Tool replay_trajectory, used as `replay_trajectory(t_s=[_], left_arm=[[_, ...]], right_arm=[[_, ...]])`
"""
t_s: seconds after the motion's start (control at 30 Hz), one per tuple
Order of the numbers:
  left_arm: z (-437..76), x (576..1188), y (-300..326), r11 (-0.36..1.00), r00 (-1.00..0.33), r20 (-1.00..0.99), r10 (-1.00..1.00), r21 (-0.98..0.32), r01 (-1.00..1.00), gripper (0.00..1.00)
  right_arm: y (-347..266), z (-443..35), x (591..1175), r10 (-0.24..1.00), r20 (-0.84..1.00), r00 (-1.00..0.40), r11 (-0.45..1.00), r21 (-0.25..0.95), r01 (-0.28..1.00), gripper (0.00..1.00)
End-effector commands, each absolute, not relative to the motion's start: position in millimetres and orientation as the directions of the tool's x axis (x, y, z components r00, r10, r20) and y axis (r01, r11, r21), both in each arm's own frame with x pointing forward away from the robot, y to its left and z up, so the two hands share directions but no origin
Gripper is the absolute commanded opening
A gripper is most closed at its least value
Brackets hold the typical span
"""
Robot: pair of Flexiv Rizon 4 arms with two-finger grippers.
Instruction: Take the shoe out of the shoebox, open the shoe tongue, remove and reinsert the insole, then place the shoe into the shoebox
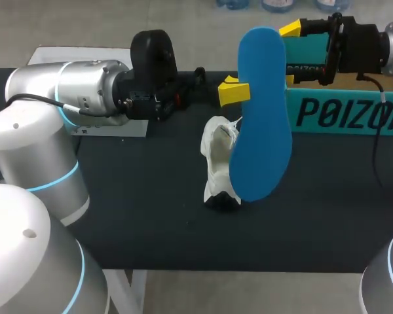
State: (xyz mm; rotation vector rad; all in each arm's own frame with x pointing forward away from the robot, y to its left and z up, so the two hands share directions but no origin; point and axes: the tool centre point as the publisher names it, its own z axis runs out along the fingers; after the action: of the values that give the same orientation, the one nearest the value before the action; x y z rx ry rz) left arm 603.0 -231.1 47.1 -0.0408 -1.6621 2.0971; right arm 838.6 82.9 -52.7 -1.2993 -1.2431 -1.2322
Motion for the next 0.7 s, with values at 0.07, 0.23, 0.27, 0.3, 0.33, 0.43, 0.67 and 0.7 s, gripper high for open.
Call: replay_trajectory(t_s=[0.07,0.23,0.27,0.3,0.33,0.43,0.67,0.7], left_arm=[[37,631,-222,-0.002,-0.916,-0.129,0.379,-0.990,0.139,0.00],[23,657,-212,0.041,-0.842,-0.388,0.375,-0.901,0.433,0.00],[22,660,-211,0.036,-0.841,-0.402,0.363,-0.895,0.444,0.00],[22,662,-210,0.037,-0.840,-0.414,0.350,-0.890,0.454,0.00],[23,663,-210,0.047,-0.837,-0.428,0.341,-0.882,0.469,0.00],[23,663,-209,0.063,-0.870,-0.376,0.317,-0.908,0.415,0.00],[23,663,-209,0.063,-0.870,-0.376,0.317,-0.908,0.415,0.00],[23,663,-209,0.063,-0.870,-0.376,0.317,-0.908,0.415,0.00]], right_arm=[[84,-53,840,0.071,0.997,-0.013,-0.059,0.018,0.998,1.00],[84,-53,840,0.071,0.997,-0.013,-0.059,0.018,0.998,1.00],[84,-53,840,0.071,0.997,-0.013,-0.059,0.018,0.998,1.00],[84,-53,840,0.071,0.997,-0.013,-0.059,0.018,0.998,1.00],[84,-53,840,0.071,0.997,-0.013,-0.059,0.018,0.998,1.00],[84,-53,840,0.071,0.997,-0.013,-0.059,0.018,0.998,1.00],[84,-53,840,0.071,0.997,-0.013,-0.059,0.018,0.998,1.00],[84,-53,840,0.071,0.997,-0.013,-0.059,0.018,0.998,1.00]])
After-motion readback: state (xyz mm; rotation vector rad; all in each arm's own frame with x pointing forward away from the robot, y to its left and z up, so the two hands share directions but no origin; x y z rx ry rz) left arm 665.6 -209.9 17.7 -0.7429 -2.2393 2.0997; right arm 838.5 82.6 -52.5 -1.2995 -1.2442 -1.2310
